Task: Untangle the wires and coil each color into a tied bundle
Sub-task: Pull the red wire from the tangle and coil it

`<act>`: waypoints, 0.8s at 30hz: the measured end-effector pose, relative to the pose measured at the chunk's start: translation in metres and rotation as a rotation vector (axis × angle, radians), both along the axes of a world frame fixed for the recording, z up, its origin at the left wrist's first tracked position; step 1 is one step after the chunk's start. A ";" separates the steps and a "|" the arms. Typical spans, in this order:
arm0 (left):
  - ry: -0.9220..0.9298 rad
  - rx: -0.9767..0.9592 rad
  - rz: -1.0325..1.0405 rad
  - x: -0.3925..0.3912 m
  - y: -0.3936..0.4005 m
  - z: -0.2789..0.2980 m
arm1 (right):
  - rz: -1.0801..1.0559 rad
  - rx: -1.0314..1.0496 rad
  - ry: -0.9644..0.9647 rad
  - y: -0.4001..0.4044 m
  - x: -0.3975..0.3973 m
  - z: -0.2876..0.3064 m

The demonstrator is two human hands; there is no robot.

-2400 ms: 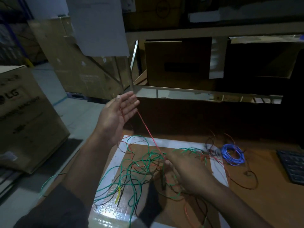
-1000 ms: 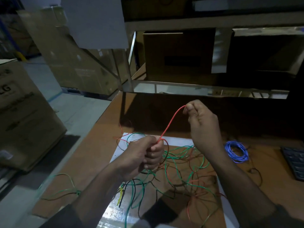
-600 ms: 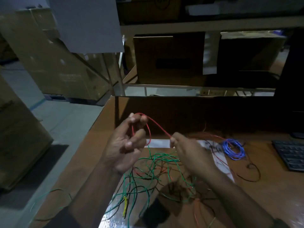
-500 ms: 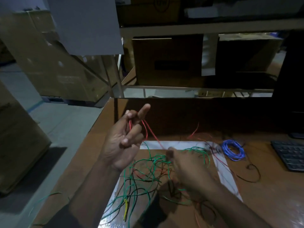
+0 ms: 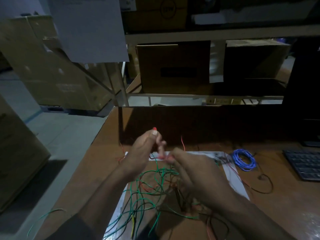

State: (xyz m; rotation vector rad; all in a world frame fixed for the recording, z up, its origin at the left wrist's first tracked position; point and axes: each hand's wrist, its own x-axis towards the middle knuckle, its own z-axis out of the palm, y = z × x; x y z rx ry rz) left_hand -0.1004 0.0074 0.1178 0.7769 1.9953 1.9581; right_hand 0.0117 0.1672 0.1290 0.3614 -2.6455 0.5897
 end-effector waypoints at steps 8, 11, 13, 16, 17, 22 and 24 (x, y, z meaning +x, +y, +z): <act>-0.336 0.189 -0.252 0.017 0.001 0.002 | -0.116 -0.193 0.077 0.024 -0.038 0.023; -0.463 0.280 -0.402 0.020 -0.005 0.004 | -0.098 -0.224 0.050 0.031 -0.051 0.012; -0.599 0.412 -0.488 0.018 -0.010 0.007 | -0.050 -0.332 0.030 0.033 -0.056 0.002; -0.707 0.626 -0.560 0.011 -0.020 0.014 | -0.069 -0.441 0.028 0.037 -0.056 -0.010; -0.710 0.675 -0.573 0.009 -0.024 0.017 | -0.088 -0.474 0.032 0.039 -0.054 -0.014; -0.732 0.826 -0.660 0.008 -0.032 0.029 | -0.141 -0.517 -0.039 0.036 -0.038 -0.041; -0.721 0.879 -0.663 0.007 -0.031 0.032 | -0.156 -0.423 -0.137 0.029 -0.033 -0.053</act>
